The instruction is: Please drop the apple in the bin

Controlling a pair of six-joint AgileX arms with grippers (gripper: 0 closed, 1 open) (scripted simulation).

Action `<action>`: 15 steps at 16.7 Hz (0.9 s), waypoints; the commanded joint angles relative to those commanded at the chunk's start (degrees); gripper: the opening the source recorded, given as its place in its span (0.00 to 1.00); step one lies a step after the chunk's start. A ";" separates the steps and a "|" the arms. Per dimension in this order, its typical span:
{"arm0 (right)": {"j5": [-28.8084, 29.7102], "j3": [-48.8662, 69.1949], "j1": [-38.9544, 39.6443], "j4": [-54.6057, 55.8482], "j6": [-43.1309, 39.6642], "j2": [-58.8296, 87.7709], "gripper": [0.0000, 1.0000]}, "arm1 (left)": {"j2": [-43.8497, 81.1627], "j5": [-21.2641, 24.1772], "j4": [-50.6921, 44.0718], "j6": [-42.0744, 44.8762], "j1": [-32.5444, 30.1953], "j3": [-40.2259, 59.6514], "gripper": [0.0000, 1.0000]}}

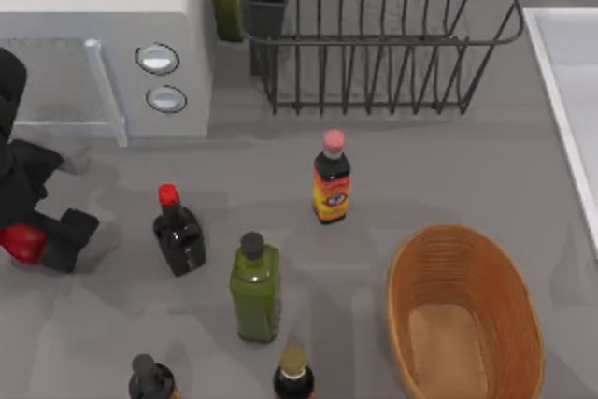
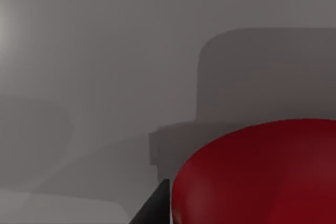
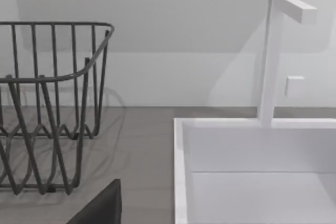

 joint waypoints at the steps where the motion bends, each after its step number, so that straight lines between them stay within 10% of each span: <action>1: 0.00 0.00 0.00 0.00 0.00 0.00 1.00 | 0.00 0.00 0.00 0.00 0.00 0.00 0.32; 5: 0.00 0.00 0.00 0.00 0.00 0.00 1.00 | 0.00 0.00 0.00 0.00 0.00 0.00 0.02; 15: 0.00 0.00 0.00 0.00 0.00 0.00 1.00 | -1.23 1.15 -1.70 -0.26 -0.17 -0.51 0.00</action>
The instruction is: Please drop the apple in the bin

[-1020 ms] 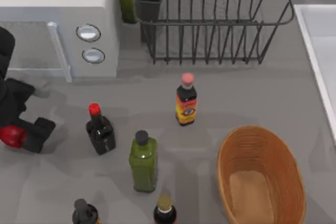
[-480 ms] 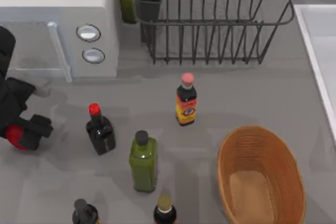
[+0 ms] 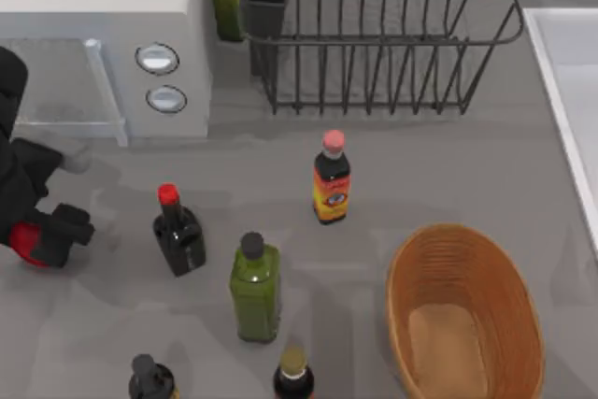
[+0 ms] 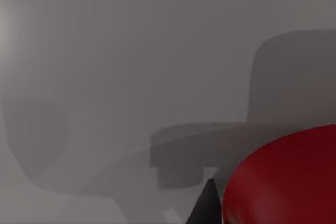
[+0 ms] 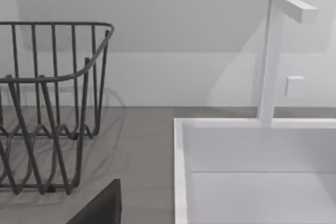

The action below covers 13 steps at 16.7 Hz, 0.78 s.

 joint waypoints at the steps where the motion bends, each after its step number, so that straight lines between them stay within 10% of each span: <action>1: 0.00 0.00 0.00 0.00 0.00 0.00 1.00 | 0.03 -0.32 -0.46 0.21 -0.18 -0.47 0.00; 13: 0.00 0.00 0.00 0.00 0.00 0.00 1.00 | -7.58 -4.18 -29.48 1.89 -2.39 15.15 0.00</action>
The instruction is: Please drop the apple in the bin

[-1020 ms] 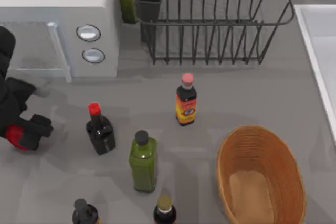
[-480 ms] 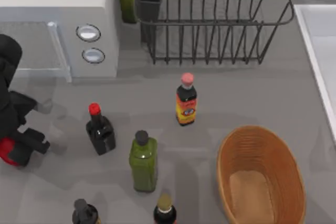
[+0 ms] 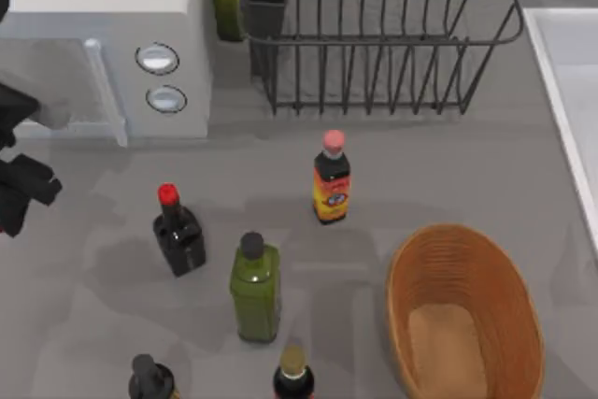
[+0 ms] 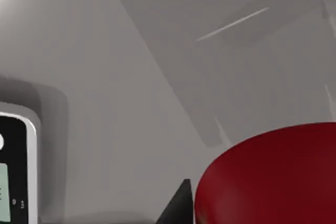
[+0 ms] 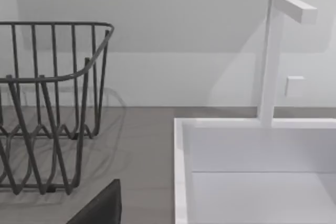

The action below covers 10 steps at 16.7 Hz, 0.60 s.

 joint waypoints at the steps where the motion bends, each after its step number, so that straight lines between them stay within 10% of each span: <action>1: 0.00 0.00 0.00 0.00 0.00 0.00 1.00 | -0.92 1.08 -1.53 -0.47 0.33 2.55 0.00; 10: 0.00 0.00 0.00 0.00 0.00 0.00 1.00 | -1.56 4.10 -3.84 -2.21 1.88 9.12 0.00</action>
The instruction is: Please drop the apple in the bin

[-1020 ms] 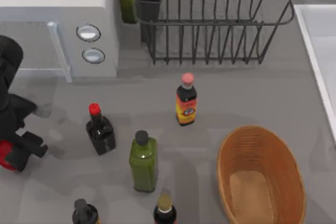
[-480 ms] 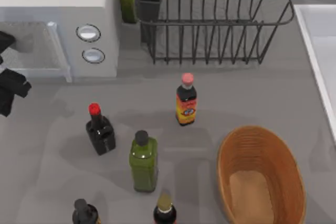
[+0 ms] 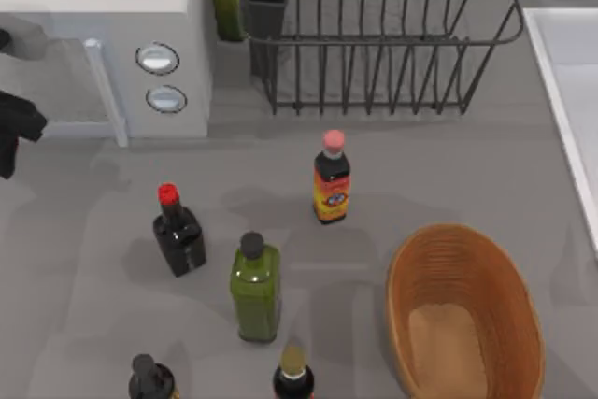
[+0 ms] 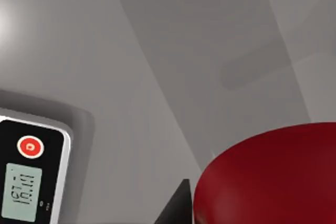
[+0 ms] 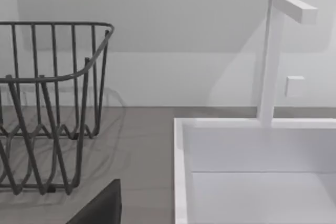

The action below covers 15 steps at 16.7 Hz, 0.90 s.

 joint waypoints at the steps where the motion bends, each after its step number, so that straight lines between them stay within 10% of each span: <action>1: 0.00 0.00 0.00 0.00 0.00 0.00 1.00 | 0.00 0.00 0.00 0.00 0.00 0.00 0.00; 8: 0.00 0.00 0.00 0.00 0.00 0.00 1.00 | 6.00 -2.47 -6.07 -15.90 -7.69 10.99 0.00; 15: 0.00 0.00 0.00 0.00 0.00 0.00 1.00 | 21.40 -5.55 -17.70 -59.99 -23.25 32.10 0.00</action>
